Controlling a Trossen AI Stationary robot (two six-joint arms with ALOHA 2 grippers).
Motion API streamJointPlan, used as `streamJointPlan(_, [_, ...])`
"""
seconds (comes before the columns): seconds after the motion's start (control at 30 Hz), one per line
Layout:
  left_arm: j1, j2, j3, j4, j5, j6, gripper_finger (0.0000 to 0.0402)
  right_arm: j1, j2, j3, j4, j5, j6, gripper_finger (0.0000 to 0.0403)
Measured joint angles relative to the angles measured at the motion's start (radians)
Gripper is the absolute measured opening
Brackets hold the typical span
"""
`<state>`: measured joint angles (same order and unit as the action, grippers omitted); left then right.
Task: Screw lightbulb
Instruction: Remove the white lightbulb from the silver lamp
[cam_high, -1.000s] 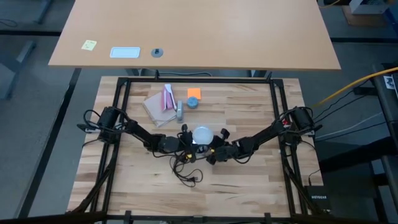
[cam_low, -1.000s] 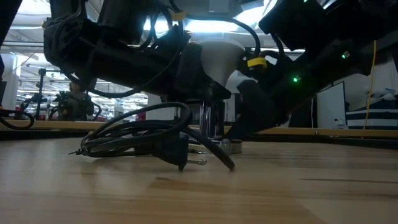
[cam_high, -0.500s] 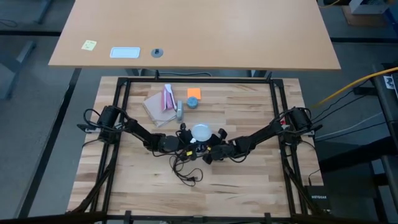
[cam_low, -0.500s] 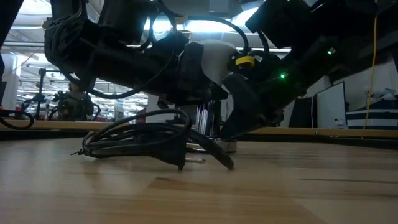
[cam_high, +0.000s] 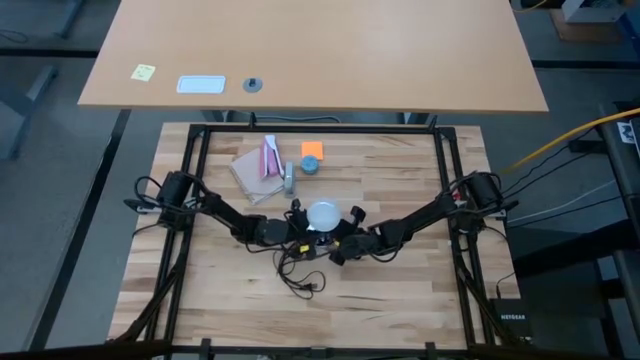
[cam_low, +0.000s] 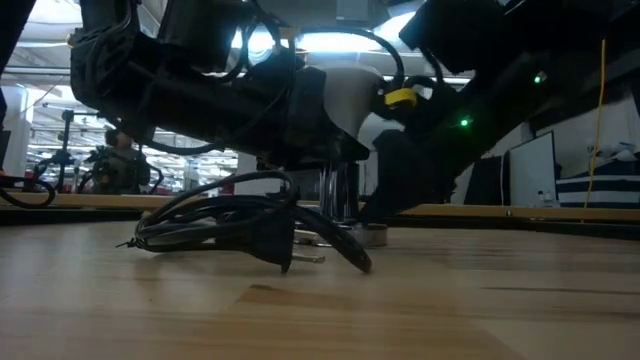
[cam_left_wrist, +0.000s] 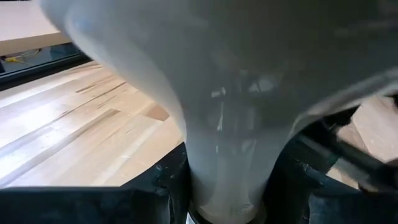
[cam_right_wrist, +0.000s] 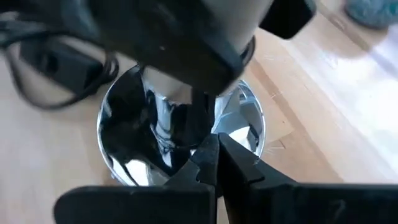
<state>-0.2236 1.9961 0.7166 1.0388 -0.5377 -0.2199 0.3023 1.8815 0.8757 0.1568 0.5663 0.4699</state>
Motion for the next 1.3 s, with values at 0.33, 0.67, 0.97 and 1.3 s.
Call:
streamJointPlan(0.33, [-0.023, 0.0, -0.001, 0.001, 0.014, -0.004, 0.0148, -0.04, -0.061, 0.0, -0.122, 0.032, -0.082, 0.0009])
streamJointPlan(0.67, [-0.023, 0.0, -0.002, -0.001, 0.02, -0.001, 0.0148, -0.109, -0.026, -0.002, -0.096, -0.043, -0.106, 0.0009])
streamJointPlan(0.97, [-0.027, 0.0, 0.0, -0.004, -0.019, 0.009, 0.0146, -0.06, 0.018, -0.001, -0.023, -0.066, -0.054, 0.0009])
streamJointPlan(1.3, [-0.028, 0.0, 0.0, -0.002, -0.039, 0.002, 0.0143, 0.002, 0.019, -0.002, 0.019, -0.015, 0.038, 0.0009])
